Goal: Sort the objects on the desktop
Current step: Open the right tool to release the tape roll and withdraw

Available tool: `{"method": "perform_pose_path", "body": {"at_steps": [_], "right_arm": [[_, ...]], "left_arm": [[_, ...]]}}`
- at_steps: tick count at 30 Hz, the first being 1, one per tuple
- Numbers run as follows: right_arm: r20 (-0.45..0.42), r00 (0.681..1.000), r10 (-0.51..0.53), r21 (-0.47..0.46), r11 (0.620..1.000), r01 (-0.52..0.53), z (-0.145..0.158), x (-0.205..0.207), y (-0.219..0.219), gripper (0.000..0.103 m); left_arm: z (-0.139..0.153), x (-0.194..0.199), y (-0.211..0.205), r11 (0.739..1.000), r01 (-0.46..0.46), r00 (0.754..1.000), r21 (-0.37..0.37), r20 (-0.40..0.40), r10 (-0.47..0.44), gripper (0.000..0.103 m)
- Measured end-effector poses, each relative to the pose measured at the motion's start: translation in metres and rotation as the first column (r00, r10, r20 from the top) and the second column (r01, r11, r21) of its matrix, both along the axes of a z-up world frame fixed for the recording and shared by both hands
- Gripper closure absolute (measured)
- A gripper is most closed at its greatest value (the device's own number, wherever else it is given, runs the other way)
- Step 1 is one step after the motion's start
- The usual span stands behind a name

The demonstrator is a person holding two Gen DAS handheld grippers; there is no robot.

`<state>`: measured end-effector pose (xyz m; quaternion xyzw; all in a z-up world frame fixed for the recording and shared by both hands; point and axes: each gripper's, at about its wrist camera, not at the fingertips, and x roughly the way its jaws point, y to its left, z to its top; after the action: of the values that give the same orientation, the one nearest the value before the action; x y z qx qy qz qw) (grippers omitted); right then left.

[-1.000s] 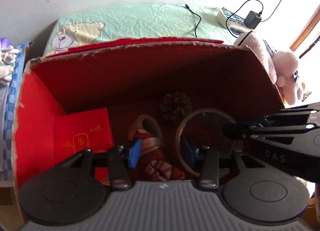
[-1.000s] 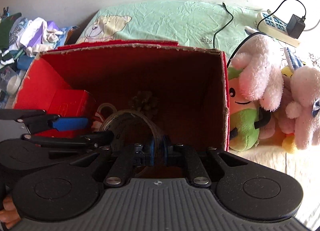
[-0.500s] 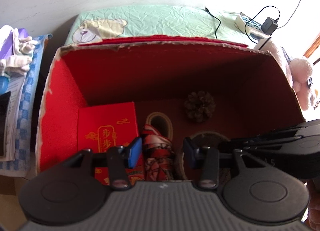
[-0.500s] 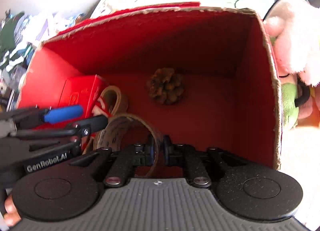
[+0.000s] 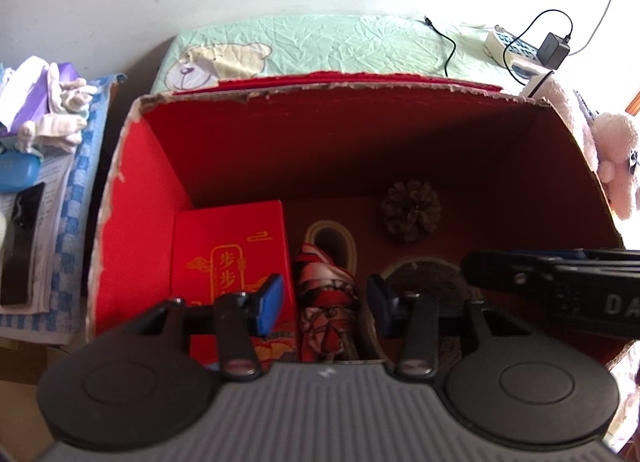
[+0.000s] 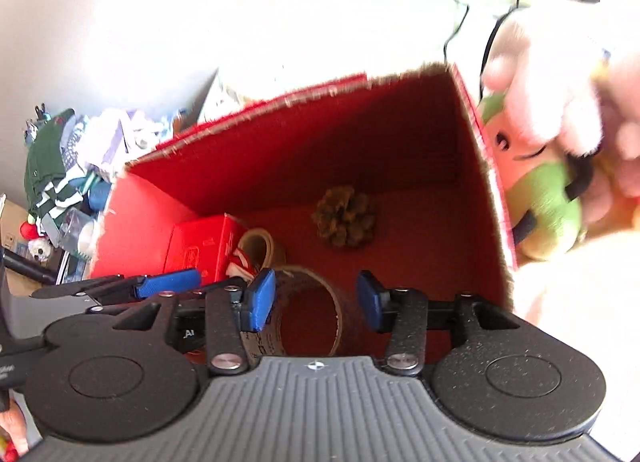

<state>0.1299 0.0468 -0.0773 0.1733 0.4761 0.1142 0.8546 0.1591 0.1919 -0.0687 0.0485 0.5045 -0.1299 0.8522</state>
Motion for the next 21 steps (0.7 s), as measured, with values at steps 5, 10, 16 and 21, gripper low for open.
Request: {"method": "perform_pose_path", "body": {"at_steps": [5, 10, 16, 21], "right_arm": [[0.086, 0.996, -0.008, -0.007, 1.0, 0.008, 0.009, -0.024, 0.002, 0.054], [0.144, 0.99, 0.003, -0.022, 1.0, 0.0, 0.017, -0.04, 0.002, 0.054], [0.212, 0.976, 0.043, -0.038, 0.999, -0.036, 0.03, -0.061, 0.009, 0.054], [0.258, 0.961, 0.1, -0.026, 0.995, -0.097, 0.037, -0.08, 0.015, 0.054]], "left_arm": [[0.01, -0.01, 0.005, 1.0, -0.025, 0.999, -0.004, 0.02, 0.026, 0.053], [0.023, -0.024, 0.007, 0.998, -0.053, 0.997, 0.018, 0.065, 0.052, 0.044], [0.04, -0.044, 0.014, 0.995, -0.095, 0.989, 0.022, 0.119, 0.092, 0.037], [0.049, -0.061, 0.022, 0.991, -0.13, 0.981, 0.024, 0.145, 0.126, 0.036]]}}
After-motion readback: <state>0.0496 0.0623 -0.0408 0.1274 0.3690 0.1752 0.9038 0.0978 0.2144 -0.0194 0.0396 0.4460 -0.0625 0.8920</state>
